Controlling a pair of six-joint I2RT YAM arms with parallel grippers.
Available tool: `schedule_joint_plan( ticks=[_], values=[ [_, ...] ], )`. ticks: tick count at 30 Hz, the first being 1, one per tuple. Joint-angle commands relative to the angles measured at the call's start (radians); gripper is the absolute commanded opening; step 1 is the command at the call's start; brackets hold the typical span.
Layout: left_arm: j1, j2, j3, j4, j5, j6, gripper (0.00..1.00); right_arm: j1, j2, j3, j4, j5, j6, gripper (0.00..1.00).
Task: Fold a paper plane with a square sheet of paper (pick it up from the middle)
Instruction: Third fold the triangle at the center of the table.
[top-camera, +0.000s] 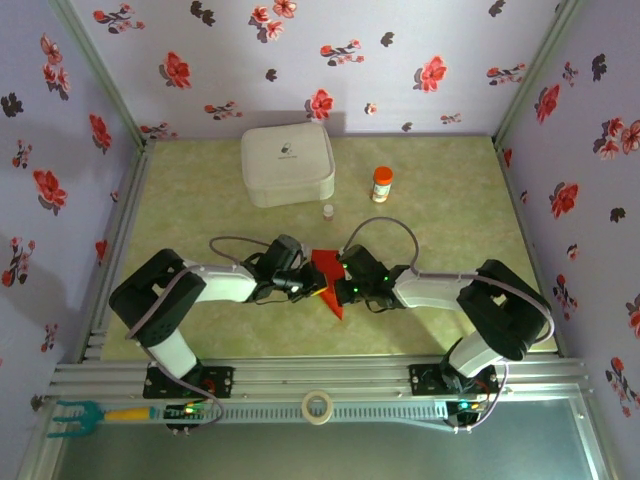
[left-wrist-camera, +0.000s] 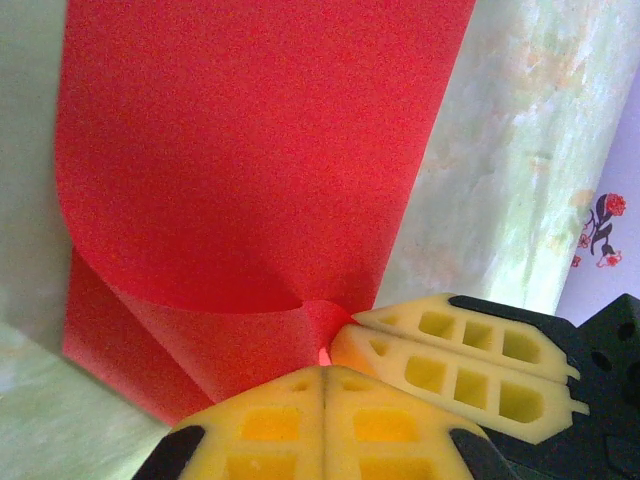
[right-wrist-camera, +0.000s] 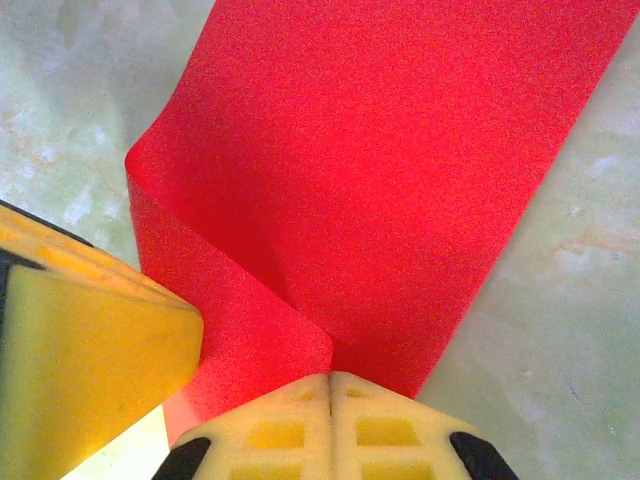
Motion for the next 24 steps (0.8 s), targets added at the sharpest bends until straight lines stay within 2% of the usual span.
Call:
schedule_joint_plan(
  ticks=[1,24],
  values=[
    [-0.002,0.018,0.012,-0.020,0.004,0.025,0.00,-0.010,0.022,0.008,-0.058,0.007,-0.013,0.00],
    [0.008,0.052,0.005,-0.096,-0.032,0.042,0.00,-0.009,0.014,0.018,-0.052,-0.013,0.008,0.00]
  ],
)
